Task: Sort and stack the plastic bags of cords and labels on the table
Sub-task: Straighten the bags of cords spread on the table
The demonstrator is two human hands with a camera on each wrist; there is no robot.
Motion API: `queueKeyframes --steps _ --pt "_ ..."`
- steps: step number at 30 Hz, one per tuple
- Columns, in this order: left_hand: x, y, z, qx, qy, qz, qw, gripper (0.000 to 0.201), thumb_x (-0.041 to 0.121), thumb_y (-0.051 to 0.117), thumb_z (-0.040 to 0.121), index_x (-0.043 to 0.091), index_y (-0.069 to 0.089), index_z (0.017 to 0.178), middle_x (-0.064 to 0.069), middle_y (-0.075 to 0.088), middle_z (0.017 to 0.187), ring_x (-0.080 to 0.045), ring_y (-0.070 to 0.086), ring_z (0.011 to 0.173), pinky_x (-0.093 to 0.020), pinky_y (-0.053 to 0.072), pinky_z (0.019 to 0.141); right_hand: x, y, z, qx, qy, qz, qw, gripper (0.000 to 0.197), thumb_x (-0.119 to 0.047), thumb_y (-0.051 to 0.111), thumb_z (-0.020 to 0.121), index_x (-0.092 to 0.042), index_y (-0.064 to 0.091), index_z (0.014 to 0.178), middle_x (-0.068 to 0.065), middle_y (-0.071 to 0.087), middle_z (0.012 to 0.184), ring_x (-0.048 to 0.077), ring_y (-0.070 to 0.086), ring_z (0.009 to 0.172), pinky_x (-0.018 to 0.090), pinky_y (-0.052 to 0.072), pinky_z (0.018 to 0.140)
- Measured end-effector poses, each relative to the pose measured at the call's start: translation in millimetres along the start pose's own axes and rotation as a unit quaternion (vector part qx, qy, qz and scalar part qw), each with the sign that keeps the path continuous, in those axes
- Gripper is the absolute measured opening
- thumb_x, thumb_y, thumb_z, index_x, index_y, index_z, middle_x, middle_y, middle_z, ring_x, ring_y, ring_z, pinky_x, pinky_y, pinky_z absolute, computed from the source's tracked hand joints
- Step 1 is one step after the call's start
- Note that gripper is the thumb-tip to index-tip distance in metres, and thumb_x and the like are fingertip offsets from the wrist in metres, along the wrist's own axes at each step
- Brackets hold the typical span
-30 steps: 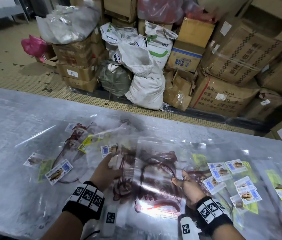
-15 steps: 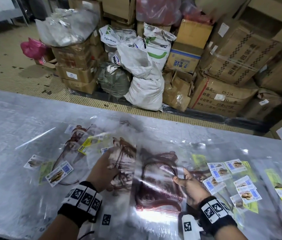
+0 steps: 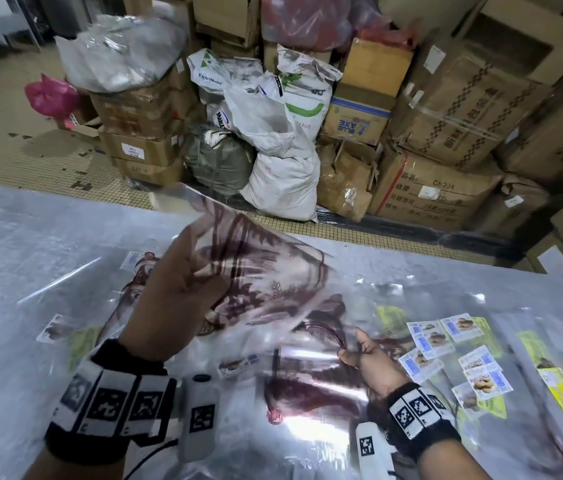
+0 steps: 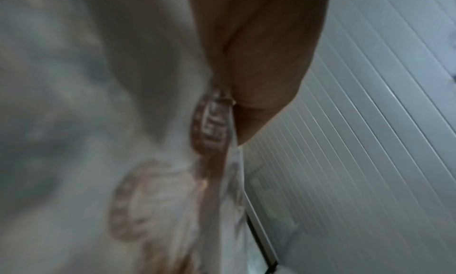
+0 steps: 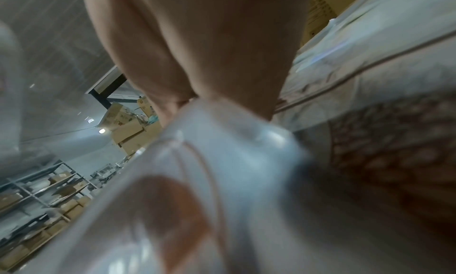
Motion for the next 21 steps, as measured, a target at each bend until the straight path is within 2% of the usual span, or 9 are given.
queueKeyframes --steps 3,6,8,10,12,14,16,19,21 --pt "-18.2 14.8 0.7 -0.029 -0.04 -0.201 0.978 0.079 -0.009 0.063 0.081 0.036 0.04 0.142 -0.015 0.069 0.116 -0.025 0.068 0.075 -0.036 0.056 0.063 3.4 2.4 -4.3 0.004 0.019 -0.001 1.0 0.054 0.006 0.054 0.094 -0.024 0.047 0.139 0.008 0.068 0.121 0.027 0.064 0.112 0.031 0.05 0.087" --pt "-76.5 43.3 -8.4 -0.054 -0.149 -0.289 0.944 0.089 0.0 0.082 0.067 0.048 0.048 0.133 -0.009 0.067 0.069 -0.019 0.062 0.047 -0.022 0.048 0.038 -3.7 -0.9 -19.2 0.013 0.018 -0.003 1.0 0.017 0.003 0.06 0.092 -0.001 0.063 0.109 0.004 0.063 0.086 0.005 0.064 0.072 0.013 0.049 0.065" --pt "-126.7 58.8 -23.0 -0.054 -0.242 -0.249 0.936 0.09 -0.009 0.078 0.068 0.042 0.046 0.134 -0.006 0.058 0.055 -0.019 0.055 0.037 -0.018 0.039 0.033 -1.8 1.0 -20.1 -0.005 0.01 0.009 1.0 0.027 0.002 0.08 0.069 0.001 0.068 0.093 0.009 0.067 0.07 0.009 0.067 0.06 0.021 0.056 0.059" --pt "-163.7 63.9 -35.1 -0.061 -0.279 -0.148 0.947 0.094 -0.013 0.069 0.064 0.032 0.04 0.141 -0.01 0.056 0.06 -0.02 0.05 0.044 -0.024 0.038 0.04 6.7 -3.7 -12.9 0.021 0.02 0.007 1.0 0.042 -0.006 0.064 0.088 -0.009 0.059 0.13 0.012 0.074 0.088 0.018 0.071 0.074 0.038 0.061 0.074" --pt "-180.5 63.6 -41.0 -0.059 -0.288 -0.089 0.952 0.092 -0.014 0.065 0.066 0.032 0.04 0.141 -0.014 0.057 0.069 -0.024 0.051 0.057 -0.032 0.041 0.05 15.0 -8.5 -5.9 0.044 0.018 0.014 0.999 0.041 -0.011 0.042 0.104 -0.027 0.045 0.141 0.007 0.063 0.104 -0.003 0.065 0.059 0.021 0.058 0.059" --pt "-188.9 60.0 -41.6 -0.058 -0.289 -0.063 0.953 0.09 -0.02 0.061 0.074 0.042 0.042 0.135 -0.019 0.062 0.074 -0.026 0.054 0.061 -0.03 0.044 0.049 18.1 -12.8 -6.2 0.064 0.026 0.019 0.997 0.036 -0.002 0.037 0.104 -0.025 0.051 0.128 -0.005 0.053 0.085 -0.009 0.053 0.039 0.009 0.042 0.04" --pt "-187.5 57.3 -37.4 -0.057 -0.279 -0.052 0.957 0.087 -0.02 0.059 0.075 0.047 0.047 0.129 -0.028 0.062 0.082 -0.028 0.053 0.061 -0.028 0.044 0.046 17.7 -11.8 -9.3 0.047 0.026 -0.006 0.999 0.029 0.003 0.041 0.101 -0.023 0.055 0.103 -0.006 0.057 0.074 -0.005 0.058 0.045 0.01 0.045 0.043" --pt "-185.9 54.8 -35.4 -0.035 -0.281 -0.074 0.956 0.079 -0.025 0.056 0.076 0.037 0.051 0.123 -0.023 0.064 0.08 -0.026 0.058 0.056 -0.026 0.045 0.043 11.8 -6.2 -12.9 0.038 0.016 -0.009 0.999 0.033 0.0 0.048 0.099 -0.011 0.059 0.128 0.001 0.059 0.1 0.002 0.06 0.067 0.013 0.051 0.053" --pt "-188.6 58.0 -37.7 -0.033 -0.297 -0.142 0.944 0.075 -0.03 0.052 0.075 0.03 0.053 0.121 -0.028 0.069 0.089 -0.034 0.065 0.069 -0.031 0.053 0.049 13.9 -1.6 -12.7 0.022 0.022 0.014 0.999 0.046 0.0 0.051 0.096 -0.02 0.051 0.137 0.012 0.061 0.118 0.012 0.067 0.095 0.029 0.059 0.08"
Point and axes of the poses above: each hand's wrist, its own z-axis towards the middle knuckle, its own y-axis out of the palm, x = y × z, the point moved 9 cm from there along z, towards the middle knuckle
